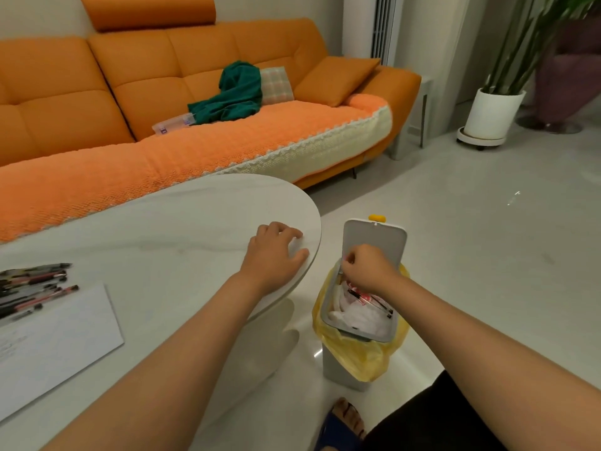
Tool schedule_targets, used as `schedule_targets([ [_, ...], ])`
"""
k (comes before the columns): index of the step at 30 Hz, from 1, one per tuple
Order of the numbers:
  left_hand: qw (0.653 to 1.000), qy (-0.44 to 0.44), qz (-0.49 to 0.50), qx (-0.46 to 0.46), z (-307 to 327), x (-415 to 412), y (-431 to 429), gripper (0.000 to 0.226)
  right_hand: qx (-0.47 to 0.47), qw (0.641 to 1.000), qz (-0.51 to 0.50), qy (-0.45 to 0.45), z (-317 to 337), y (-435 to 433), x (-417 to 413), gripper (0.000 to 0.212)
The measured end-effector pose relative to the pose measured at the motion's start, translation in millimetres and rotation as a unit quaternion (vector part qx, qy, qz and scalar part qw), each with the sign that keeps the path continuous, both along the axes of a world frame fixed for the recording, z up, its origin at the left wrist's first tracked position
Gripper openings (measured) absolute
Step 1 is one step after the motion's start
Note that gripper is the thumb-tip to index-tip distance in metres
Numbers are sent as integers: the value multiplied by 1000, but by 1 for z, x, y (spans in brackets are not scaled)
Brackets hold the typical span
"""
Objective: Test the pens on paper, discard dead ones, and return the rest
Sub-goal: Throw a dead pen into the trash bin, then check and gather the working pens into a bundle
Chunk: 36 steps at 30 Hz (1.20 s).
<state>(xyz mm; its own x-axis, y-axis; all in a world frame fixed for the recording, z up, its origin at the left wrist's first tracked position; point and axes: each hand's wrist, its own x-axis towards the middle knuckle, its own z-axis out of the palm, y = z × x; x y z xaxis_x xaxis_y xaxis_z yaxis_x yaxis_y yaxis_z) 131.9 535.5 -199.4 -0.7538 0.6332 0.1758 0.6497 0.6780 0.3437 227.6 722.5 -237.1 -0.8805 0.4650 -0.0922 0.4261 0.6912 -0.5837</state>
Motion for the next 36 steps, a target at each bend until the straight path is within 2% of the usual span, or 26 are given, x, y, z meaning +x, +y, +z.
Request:
schedule_targets([
  [5, 999, -14, 21, 22, 17, -2, -27, 39, 11, 995, 46, 91, 60, -47, -10, 21],
  [14, 990, -27, 133, 44, 47, -21, -171, 27, 40, 968, 228, 92, 109, -185, -63, 19],
  [23, 965, -16, 261, 17, 53, -18, -361, 13, 64, 907, 407, 85, 117, -373, -116, 18],
  [31, 912, 19, 406, -44, 51, 2, -502, 14, 92, 845, 517, 95, 109, -513, -135, 26],
  [36, 885, -44, 460, -63, 45, 17, -562, 12, 121, 809, 560, 133, 94, -576, -141, 27],
])
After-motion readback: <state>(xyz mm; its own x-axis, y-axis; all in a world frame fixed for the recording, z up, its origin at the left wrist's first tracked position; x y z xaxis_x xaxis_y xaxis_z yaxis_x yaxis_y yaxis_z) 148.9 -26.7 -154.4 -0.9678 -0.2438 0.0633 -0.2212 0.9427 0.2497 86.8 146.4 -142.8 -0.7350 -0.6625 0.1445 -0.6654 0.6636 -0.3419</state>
